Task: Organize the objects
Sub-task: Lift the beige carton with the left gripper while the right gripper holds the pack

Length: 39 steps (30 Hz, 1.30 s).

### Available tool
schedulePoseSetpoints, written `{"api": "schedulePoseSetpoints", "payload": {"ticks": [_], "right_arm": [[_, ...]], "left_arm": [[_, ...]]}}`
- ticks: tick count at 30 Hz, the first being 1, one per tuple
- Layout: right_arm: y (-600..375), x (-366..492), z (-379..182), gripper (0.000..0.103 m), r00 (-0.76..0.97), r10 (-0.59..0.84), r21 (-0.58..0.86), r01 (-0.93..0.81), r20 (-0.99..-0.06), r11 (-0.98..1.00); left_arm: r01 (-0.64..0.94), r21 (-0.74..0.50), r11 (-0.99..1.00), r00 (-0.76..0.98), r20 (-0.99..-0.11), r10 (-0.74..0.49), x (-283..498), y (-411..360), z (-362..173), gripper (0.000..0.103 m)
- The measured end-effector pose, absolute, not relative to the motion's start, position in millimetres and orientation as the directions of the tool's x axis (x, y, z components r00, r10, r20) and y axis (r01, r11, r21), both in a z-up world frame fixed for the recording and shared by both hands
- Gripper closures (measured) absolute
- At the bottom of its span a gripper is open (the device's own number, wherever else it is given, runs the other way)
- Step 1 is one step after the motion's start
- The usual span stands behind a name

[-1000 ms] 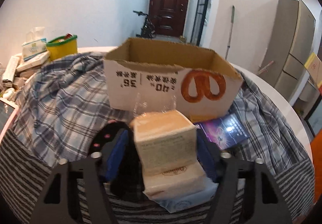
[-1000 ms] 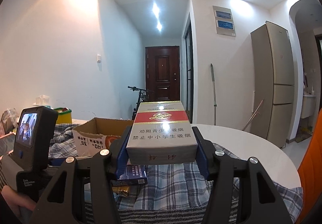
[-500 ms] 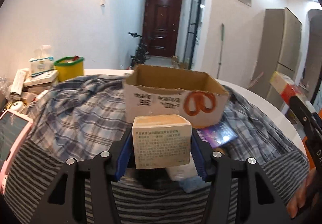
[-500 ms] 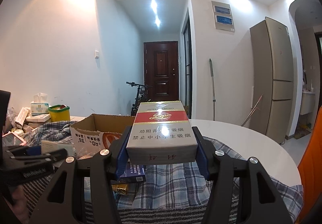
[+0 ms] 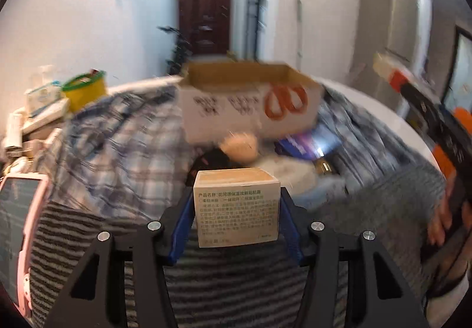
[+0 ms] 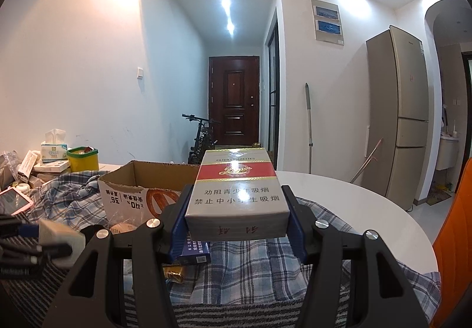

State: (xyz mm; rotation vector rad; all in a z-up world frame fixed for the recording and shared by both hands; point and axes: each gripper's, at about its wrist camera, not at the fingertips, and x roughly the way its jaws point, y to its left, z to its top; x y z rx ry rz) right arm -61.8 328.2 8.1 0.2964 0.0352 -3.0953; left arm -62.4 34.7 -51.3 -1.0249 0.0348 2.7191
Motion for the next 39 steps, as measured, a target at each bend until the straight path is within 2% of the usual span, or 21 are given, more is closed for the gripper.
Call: {"api": "schedulePoseSetpoints", "payload": {"ticks": [5,7,9,12,13,14,15,18,22,32,34,39], "right_arm": [[326.3,-61.9,7.9,0.048,-0.981,-0.024,-0.03,0.03,-0.19,-0.999],[326.1,-62.3,7.7,0.048,-0.981,-0.025,-0.028,0.031,-0.193,-0.999],[326.7,-62.5,8.1,0.048,-0.98,-0.025,-0.028,0.031,-0.197,-0.999],[327.5,-61.5,8.3,0.048,-0.98,-0.025,-0.024,0.03,-0.197,-0.999],[327.7,-60.9,8.4,0.048,-0.98,-0.025,-0.022,0.03,-0.195,-0.999],[328.7,-60.6,8.6,0.048,-0.981,-0.026,-0.021,0.03,-0.195,-0.999],[329.4,-60.6,9.0,0.048,-0.981,-0.026,-0.02,0.031,-0.194,-0.999],[330.0,-60.8,9.2,0.048,-0.981,-0.026,-0.02,0.03,-0.194,-0.999],[330.2,-60.8,9.2,0.048,-0.981,-0.026,-0.019,0.03,-0.194,-0.999],[328.6,-61.2,8.5,0.048,-0.981,-0.025,-0.019,0.029,-0.192,-0.999],[327.8,-59.6,8.7,0.048,-0.982,-0.026,-0.023,0.031,-0.185,-0.999],[329.7,-59.3,9.4,0.048,-0.983,-0.03,-0.015,0.033,-0.179,-0.999]], "left_arm": [[-0.187,-0.062,-0.98,-0.701,-0.691,0.177,-68.0,41.0,-63.6,0.045],[-0.163,-0.068,-0.984,-0.707,-0.688,0.164,-70.4,40.5,-62.5,0.042],[-0.15,-0.057,-0.987,-0.711,-0.688,0.147,-71.8,42.4,-61.4,0.03],[-0.128,-0.048,-0.991,-0.705,-0.698,0.125,-77.6,44.8,-62.6,0.03],[-0.124,-0.05,-0.991,-0.698,-0.705,0.123,-80.0,44.9,-63.8,0.031],[-0.122,-0.05,-0.991,-0.694,-0.71,0.121,-81.9,45.1,-65.4,0.042],[-0.123,-0.048,-0.991,-0.688,-0.716,0.12,-83.2,45.9,-66.9,0.049],[-0.118,-0.066,-0.991,-0.703,-0.699,0.13,-81.2,42.1,-64.1,0.05],[-0.114,-0.061,-0.992,-0.79,-0.6,0.127,-70.2,38.6,-44.5,0.05],[-0.043,0.016,-0.999,-0.965,-0.26,0.037,-46.8,32.9,-0.2,0.05],[-0.041,0.012,-0.999,-0.976,-0.215,0.037,-45.8,29.0,-1.6,0.05],[-0.045,-0.007,-0.999,-0.97,-0.237,0.045,-54.7,23.3,-11.5,0.05]]}}
